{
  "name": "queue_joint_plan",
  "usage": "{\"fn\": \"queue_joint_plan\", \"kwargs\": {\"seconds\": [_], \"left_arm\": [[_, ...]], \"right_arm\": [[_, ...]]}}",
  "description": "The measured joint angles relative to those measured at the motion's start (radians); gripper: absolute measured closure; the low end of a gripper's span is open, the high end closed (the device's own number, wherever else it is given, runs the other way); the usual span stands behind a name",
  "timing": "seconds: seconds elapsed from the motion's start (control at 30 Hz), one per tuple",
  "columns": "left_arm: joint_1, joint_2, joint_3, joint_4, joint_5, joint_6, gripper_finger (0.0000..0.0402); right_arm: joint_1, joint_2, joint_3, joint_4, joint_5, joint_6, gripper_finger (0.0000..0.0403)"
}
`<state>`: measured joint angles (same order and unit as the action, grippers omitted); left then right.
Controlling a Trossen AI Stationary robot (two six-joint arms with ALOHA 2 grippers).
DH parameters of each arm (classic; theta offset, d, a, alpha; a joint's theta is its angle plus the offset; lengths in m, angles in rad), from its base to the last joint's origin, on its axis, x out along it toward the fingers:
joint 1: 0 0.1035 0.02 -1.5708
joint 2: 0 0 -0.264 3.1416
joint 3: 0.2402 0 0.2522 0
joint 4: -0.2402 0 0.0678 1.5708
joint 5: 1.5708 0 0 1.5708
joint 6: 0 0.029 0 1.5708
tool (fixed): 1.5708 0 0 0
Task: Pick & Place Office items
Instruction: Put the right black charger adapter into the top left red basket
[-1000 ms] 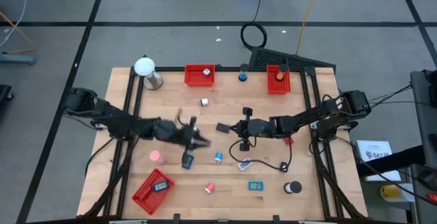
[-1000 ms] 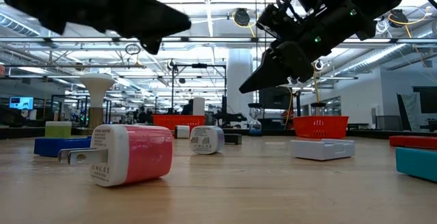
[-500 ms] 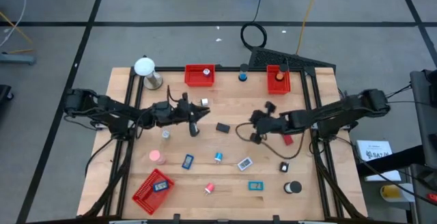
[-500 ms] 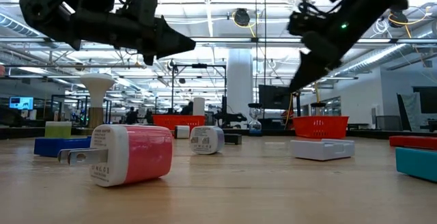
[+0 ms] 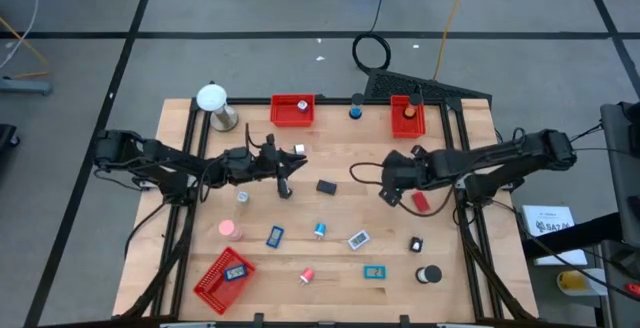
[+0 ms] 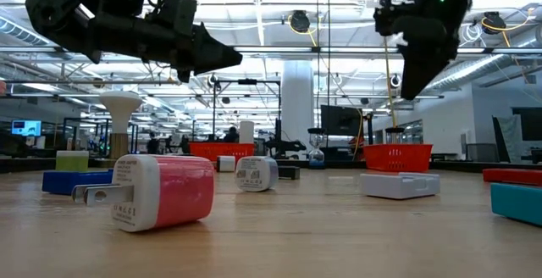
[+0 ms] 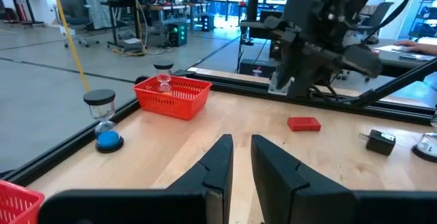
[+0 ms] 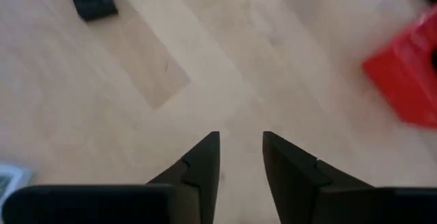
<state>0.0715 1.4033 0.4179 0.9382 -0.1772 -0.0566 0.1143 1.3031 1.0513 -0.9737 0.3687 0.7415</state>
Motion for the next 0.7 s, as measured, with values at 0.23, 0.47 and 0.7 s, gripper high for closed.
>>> {"fn": "queue_joint_plan", "kwargs": {"seconds": [0.23, 0.47, 0.7], "left_arm": [[0.0, 0.0, 0.0, 0.0, 0.0, 0.0, 0.035], [0.0, 0.0, 0.0, 0.0, 0.0, 0.0, 0.035], [0.0, 0.0, 0.0, 0.001, 0.0, 0.0, 0.035]], "right_arm": [[0.033, 0.105, 0.153, -0.336, -0.252, 0.328, 0.0233], [0.13, 0.11, 0.092, -0.316, -0.437, 0.683, 0.0162], [0.231, 0.11, -0.008, -0.169, -0.529, 0.907, 0.0134]]}}
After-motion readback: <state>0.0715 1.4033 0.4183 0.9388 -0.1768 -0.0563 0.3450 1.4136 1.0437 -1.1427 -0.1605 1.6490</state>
